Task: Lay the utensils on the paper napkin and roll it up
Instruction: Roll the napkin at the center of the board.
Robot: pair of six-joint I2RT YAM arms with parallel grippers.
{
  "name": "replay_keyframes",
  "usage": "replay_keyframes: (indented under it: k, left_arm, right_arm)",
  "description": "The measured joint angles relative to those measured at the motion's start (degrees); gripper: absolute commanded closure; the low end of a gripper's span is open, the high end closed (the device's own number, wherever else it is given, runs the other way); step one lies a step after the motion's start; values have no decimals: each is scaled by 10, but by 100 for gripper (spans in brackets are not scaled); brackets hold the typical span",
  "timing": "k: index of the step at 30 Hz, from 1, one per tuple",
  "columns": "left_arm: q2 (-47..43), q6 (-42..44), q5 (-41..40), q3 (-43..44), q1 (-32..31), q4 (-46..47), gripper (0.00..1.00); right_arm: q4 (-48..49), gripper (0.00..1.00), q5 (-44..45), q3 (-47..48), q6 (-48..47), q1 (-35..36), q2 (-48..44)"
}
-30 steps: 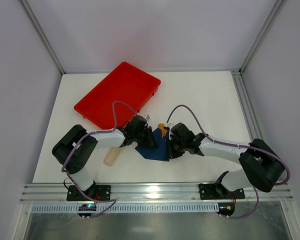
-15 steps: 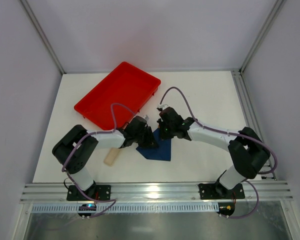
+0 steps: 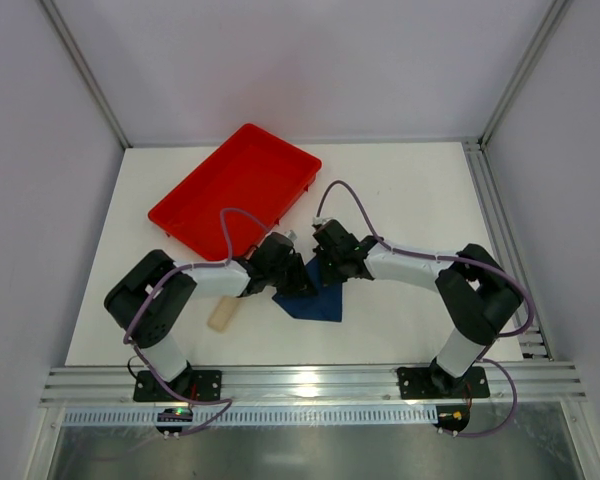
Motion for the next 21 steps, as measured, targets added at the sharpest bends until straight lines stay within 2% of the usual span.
replay_keyframes:
  k: [5, 9, 13, 21]
  left_arm:
    - [-1, -3, -2, 0, 0, 0, 73]
    - [-10, 0, -10, 0, -1, -12, 64]
    - [-38, 14, -31, 11, -1, -69, 58]
    - [-125, 47, -114, 45, -1, -193, 52]
  right_arm:
    - [-3, 96, 2, 5, -5, 0, 7]
    - [5, 96, 1, 5, -5, 0, 8]
    - [10, 96, 2, 3, -7, 0, 8]
    - [16, 96, 1, 1, -12, 0, 8]
